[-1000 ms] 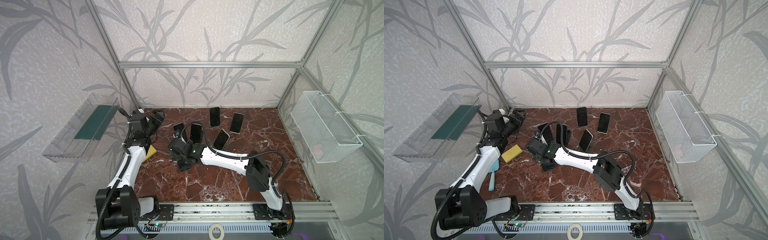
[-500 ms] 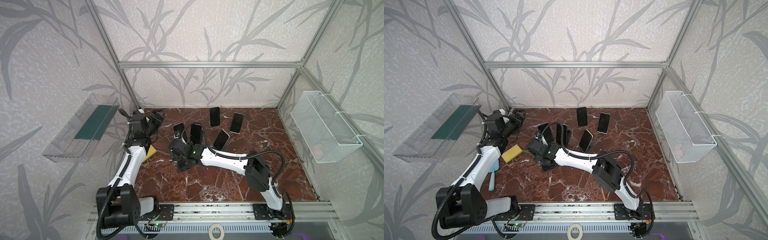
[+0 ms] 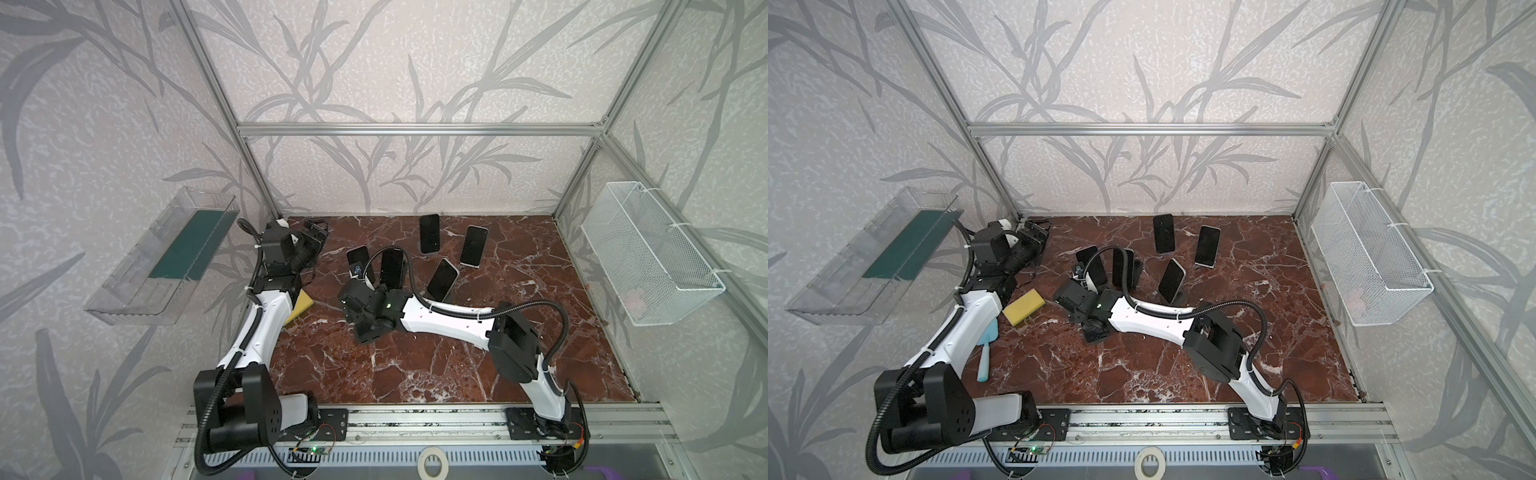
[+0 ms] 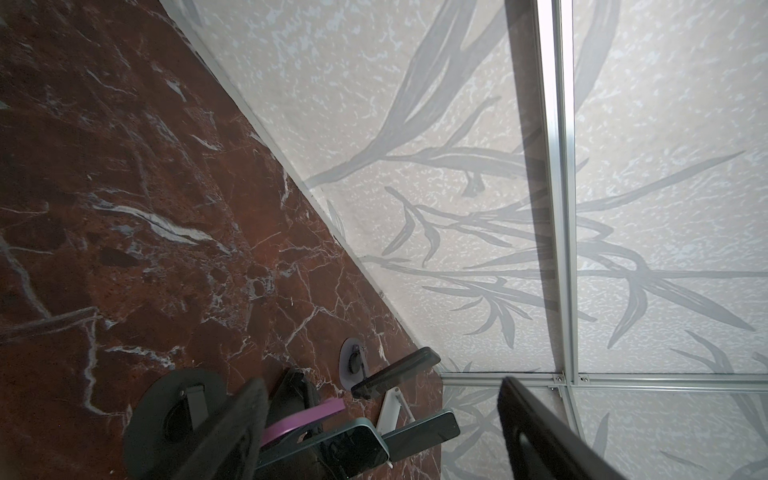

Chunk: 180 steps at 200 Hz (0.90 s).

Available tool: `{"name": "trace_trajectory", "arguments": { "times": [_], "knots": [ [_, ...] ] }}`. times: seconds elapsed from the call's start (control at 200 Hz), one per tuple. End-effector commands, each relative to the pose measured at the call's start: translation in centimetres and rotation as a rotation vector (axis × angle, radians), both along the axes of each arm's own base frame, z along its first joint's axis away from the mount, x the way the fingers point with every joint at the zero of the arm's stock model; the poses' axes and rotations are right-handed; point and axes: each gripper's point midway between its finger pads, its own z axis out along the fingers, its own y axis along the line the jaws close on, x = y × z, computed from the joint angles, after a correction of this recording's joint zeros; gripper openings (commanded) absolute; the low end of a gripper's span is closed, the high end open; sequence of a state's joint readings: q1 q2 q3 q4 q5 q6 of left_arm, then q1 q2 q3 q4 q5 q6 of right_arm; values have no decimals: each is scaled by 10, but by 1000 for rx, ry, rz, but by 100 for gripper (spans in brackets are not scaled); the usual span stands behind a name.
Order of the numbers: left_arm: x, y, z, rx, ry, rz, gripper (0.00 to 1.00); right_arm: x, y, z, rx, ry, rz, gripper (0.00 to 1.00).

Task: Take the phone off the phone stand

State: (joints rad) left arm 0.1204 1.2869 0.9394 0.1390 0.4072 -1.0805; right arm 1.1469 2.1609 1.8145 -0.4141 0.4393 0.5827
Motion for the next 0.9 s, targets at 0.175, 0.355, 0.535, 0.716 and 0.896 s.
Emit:
{"name": "trace_trajectory", "arguments": {
  "times": [0.175,0.355,0.535,0.716,0.896],
  "knots": [
    [2,3,-4,-22,-4,5,86,6,-1,-9,-17,-19,-8,87],
    [2,3,-4,-24,-3,2,83,3,2,-3,9,-36,28,80],
    [2,3,-1,-27,-10,1,82,2,1,2,15,-54,45,75],
    [2,3,-1,-26,-12,1,82,1,4,13,41,-79,68,72],
    [2,3,-2,-25,-11,1,82,-2,6,19,55,-91,88,70]
  ]
}}
